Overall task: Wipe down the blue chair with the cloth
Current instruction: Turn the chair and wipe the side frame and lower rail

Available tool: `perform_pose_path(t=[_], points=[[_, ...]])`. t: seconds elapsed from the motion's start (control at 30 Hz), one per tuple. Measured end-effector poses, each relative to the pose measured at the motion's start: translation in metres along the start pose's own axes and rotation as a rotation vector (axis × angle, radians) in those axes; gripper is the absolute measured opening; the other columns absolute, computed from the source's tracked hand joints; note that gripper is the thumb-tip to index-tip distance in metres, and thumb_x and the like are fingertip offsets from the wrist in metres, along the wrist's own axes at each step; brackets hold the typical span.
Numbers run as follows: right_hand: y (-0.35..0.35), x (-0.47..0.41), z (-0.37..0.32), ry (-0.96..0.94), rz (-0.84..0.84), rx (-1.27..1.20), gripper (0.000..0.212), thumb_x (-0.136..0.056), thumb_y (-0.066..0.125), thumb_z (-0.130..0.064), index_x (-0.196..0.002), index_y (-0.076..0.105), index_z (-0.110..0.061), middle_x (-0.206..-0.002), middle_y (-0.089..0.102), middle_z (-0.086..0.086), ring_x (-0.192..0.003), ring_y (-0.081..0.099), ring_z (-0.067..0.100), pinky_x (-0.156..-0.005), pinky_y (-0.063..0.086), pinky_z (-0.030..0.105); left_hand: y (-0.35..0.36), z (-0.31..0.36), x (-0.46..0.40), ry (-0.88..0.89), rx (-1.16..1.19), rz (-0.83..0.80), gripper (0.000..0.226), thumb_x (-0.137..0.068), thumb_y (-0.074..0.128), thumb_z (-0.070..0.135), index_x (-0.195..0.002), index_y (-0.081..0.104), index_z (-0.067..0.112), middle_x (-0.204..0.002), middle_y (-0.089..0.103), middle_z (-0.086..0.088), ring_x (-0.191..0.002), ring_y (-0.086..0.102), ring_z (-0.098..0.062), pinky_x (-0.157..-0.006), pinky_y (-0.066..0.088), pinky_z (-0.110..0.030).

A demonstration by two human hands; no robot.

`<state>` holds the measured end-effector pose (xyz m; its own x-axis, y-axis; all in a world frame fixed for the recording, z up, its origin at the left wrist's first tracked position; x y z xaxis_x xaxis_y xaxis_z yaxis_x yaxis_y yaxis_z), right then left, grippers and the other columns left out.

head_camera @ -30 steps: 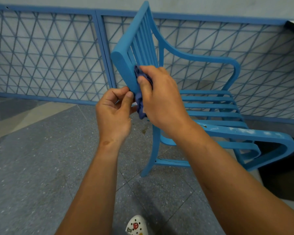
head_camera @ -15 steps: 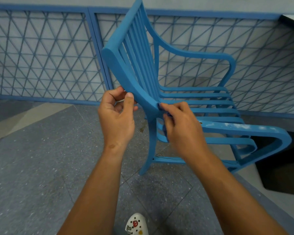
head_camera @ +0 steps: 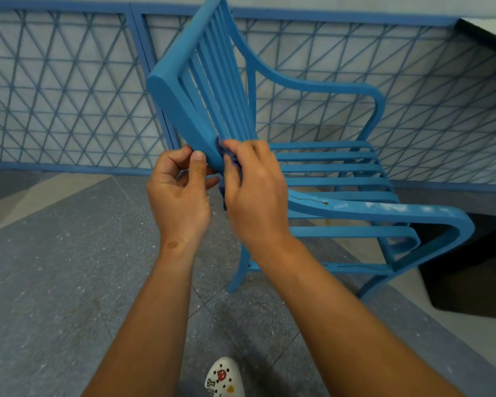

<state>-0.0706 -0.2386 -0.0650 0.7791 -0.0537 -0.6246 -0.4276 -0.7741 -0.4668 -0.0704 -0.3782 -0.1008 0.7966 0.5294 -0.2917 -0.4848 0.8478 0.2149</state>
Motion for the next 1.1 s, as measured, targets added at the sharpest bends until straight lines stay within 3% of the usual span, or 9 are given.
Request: perform_pose_path(t=[0.2,0.4,0.57,0.73,0.97,1.1], points=[[-0.026,0.035,0.059,0.064,-0.055,0.134,0.025,-0.101,0.058,-0.022,-0.123,0.07,-0.021,-0.109,0.06,0.0,-0.091,0.063,0.024,-0.071,0.055,0.045,0.01,-0.016,0.013,-0.086,-0.009,-0.006,0.004,-0.1,0.061,0.015,-0.102,0.061,0.012,-0.092,0.069,0.005,-0.084,0.072,-0.014,-0.069,0.061,-0.028],[-0.035,0.017,0.064,0.149,-0.207,0.267,0.026,-0.103,0.053,-0.027,-0.122,0.071,-0.029,-0.108,0.061,-0.004,-0.095,0.062,0.021,-0.073,0.049,0.036,0.02,-0.038,0.028,-0.114,-0.226,-0.069,0.016,-0.1,0.059,0.034,-0.093,0.065,0.021,-0.085,0.071,0.006,-0.079,0.069,-0.006,-0.075,0.059,-0.028],[-0.018,0.022,0.045,0.023,-0.135,0.078,0.027,-0.102,0.053,-0.026,-0.122,0.069,-0.019,-0.11,0.061,-0.001,-0.088,0.066,0.023,-0.072,0.055,0.044,0.024,-0.035,0.034,-0.063,-0.29,-0.097,0.016,-0.101,0.059,0.028,-0.093,0.064,0.016,-0.077,0.064,0.012,-0.067,0.061,0.007,-0.063,0.045,-0.009],[-0.043,0.035,0.08,0.031,-0.107,0.217,0.027,-0.102,0.053,-0.028,-0.121,0.07,-0.021,-0.11,0.063,-0.004,-0.085,0.066,0.02,-0.066,0.056,0.042,0.024,-0.034,0.033,-0.037,-0.323,-0.114,0.012,-0.1,0.062,0.025,-0.09,0.062,0.02,-0.079,0.063,0.015,-0.07,0.06,0.009,-0.065,0.044,-0.007],[-0.056,0.03,0.106,0.259,-0.153,0.382,0.027,-0.105,0.049,-0.027,-0.119,0.072,-0.023,-0.11,0.059,-0.002,-0.087,0.062,0.023,-0.068,0.048,0.037,0.025,-0.037,0.034,-0.023,-0.345,-0.125,0.013,-0.099,0.064,0.029,-0.087,0.059,0.029,-0.086,0.066,0.012,-0.078,0.062,0.003,-0.072,0.048,-0.011],[-0.031,0.022,0.071,0.156,-0.105,0.29,0.025,-0.103,0.051,-0.027,-0.118,0.07,-0.023,-0.11,0.061,-0.003,-0.091,0.064,0.023,-0.073,0.052,0.042,0.029,-0.038,0.034,-0.007,-0.368,-0.124,0.01,-0.099,0.063,0.028,-0.093,0.06,0.02,-0.085,0.066,0.013,-0.077,0.062,0.006,-0.069,0.046,-0.007]])
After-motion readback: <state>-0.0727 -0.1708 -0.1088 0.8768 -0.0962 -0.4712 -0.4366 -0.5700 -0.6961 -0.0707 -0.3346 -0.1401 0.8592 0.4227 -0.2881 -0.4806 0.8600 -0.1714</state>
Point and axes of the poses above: each hand's wrist, its own x-axis away from the middle knuckle, its own y-axis out of the palm, z = x × y, the point moved 8 cm from there along -x, towards the middle knuckle
